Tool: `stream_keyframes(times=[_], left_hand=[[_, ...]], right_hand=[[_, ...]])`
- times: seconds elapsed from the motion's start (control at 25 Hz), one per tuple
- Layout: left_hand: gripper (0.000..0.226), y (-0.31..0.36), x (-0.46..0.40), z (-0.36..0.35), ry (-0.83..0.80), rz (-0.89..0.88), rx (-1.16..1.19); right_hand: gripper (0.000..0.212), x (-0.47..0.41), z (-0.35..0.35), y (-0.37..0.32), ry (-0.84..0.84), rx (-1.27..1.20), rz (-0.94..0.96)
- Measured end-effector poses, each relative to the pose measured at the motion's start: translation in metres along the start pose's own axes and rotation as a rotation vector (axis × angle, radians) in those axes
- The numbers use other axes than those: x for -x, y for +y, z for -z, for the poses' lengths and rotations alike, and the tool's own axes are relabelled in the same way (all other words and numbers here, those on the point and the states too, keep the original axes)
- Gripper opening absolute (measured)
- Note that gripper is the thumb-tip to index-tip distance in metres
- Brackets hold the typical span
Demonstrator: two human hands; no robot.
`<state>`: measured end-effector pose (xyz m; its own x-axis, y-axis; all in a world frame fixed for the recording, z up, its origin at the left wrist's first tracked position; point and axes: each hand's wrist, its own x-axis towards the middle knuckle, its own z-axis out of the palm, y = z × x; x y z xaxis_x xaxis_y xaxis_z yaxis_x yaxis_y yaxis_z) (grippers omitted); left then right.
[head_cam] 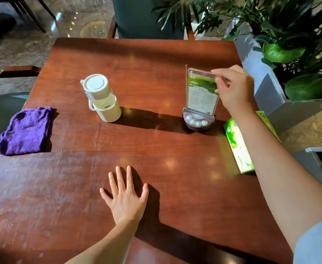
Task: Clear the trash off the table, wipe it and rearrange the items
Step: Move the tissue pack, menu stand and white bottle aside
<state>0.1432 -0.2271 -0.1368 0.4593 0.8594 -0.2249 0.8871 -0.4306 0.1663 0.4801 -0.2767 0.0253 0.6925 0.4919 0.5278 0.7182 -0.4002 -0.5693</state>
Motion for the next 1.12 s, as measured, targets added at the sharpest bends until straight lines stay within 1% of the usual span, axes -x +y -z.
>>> stream_keyframes(times=[0.08, 0.2, 0.28, 0.44, 0.52, 0.6, 0.68, 0.72, 0.8, 0.84, 0.88, 0.96, 1.04, 1.12], left_hand=[[0.074, 0.000, 0.000, 0.000, 0.001, -0.003, 0.003], [0.074, 0.000, 0.000, 0.000, 0.018, -0.008, 0.019], [0.074, 0.001, 0.000, -0.001, 0.019, -0.007, 0.020], [0.074, 0.000, 0.000, 0.000, 0.016, -0.008, 0.011], [0.074, 0.000, 0.000, 0.001, 0.015, -0.008, 0.015], [0.074, 0.001, 0.001, 0.002, 0.014, -0.008, 0.012], [0.074, 0.001, 0.000, 0.003, 0.009, -0.010, 0.013], [0.074, 0.000, 0.000, 0.003, 0.007, -0.010, 0.016], [0.075, 0.000, -0.001, 0.003, 0.002, -0.014, 0.013], [0.075, 0.000, -0.001, 0.003, 0.003, -0.015, 0.012], [0.075, -0.001, 0.000, 0.002, 0.005, -0.015, 0.014], [0.076, -0.002, -0.001, 0.002, 0.013, -0.009, 0.030], [0.075, -0.002, -0.002, 0.002, 0.019, -0.016, 0.041], [0.075, -0.003, -0.002, 0.001, 0.038, -0.017, 0.056]], right_hand=[[0.026, 0.005, 0.011, 0.017, 0.029, -0.029, -0.073], [0.028, 0.017, 0.018, 0.031, 0.027, -0.042, -0.159], [0.029, 0.024, 0.020, 0.033, 0.054, 0.032, -0.171], [0.037, 0.037, 0.020, 0.028, 0.049, 0.272, -0.113], [0.049, 0.048, 0.015, 0.027, -0.019, 0.360, -0.054], [0.061, 0.057, 0.011, 0.029, -0.094, 0.468, -0.066], [0.063, 0.064, 0.005, 0.020, -0.058, 0.518, -0.125], [0.061, 0.069, -0.001, 0.009, -0.006, 0.496, -0.110], [0.057, 0.081, -0.023, -0.017, 0.069, 0.411, 0.027], [0.054, 0.088, -0.039, -0.031, 0.038, 0.358, 0.101], [0.052, 0.094, -0.054, -0.046, -0.043, 0.302, 0.160], [0.052, 0.097, -0.087, -0.076, -0.257, 0.223, 0.235], [0.058, 0.084, -0.115, -0.106, -0.438, 0.199, 0.265], [0.067, 0.062, -0.141, -0.136, -0.559, 0.187, 0.296]])
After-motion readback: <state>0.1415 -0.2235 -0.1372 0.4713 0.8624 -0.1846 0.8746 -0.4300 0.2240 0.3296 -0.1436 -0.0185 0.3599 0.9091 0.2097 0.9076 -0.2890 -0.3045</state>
